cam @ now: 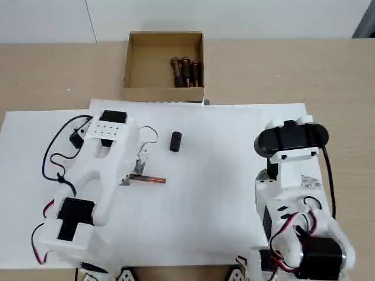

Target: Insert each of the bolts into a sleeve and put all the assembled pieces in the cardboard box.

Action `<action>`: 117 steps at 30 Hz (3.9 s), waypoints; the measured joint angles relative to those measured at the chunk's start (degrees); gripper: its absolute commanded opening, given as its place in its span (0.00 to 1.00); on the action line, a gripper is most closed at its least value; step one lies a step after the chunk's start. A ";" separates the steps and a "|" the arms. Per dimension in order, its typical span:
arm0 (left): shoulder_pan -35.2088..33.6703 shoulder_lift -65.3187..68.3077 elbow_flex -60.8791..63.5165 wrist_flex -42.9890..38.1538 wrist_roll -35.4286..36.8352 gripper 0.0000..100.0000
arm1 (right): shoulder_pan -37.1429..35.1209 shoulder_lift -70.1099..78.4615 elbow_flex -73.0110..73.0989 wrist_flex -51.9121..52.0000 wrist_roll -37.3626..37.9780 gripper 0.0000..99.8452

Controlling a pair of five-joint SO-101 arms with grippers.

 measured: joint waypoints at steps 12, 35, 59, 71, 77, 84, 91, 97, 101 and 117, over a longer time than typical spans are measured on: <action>5.45 0.00 -0.09 0.35 0.00 0.13 | 0.00 0.00 0.00 0.00 0.00 0.00; 5.98 0.00 -0.44 3.52 -4.57 0.17 | 0.09 0.44 2.37 0.00 0.00 0.00; 9.23 0.00 -0.44 3.78 -4.92 0.24 | 0.00 0.26 2.37 -0.70 0.00 0.00; 7.47 2.90 -1.23 3.96 -5.01 0.21 | 0.00 0.26 2.37 -0.70 0.00 0.00; 7.56 6.68 -3.08 3.52 -5.10 0.02 | 0.00 0.26 2.37 -0.70 0.00 0.00; 7.47 8.44 -4.04 3.52 -4.75 0.01 | 0.00 0.26 2.37 -0.70 0.00 0.00; 7.38 11.16 -9.58 7.38 -4.66 0.01 | 0.00 0.26 2.37 -0.70 0.00 0.00; 6.86 11.96 -18.55 12.22 -5.01 0.01 | 0.00 0.26 2.37 -0.70 0.00 0.00; 8.00 11.96 -22.86 12.57 -8.70 0.01 | 0.00 0.26 2.37 -0.70 0.00 0.00; 8.35 11.96 -35.87 12.92 -27.87 0.01 | 0.00 0.26 2.37 -0.70 0.00 0.00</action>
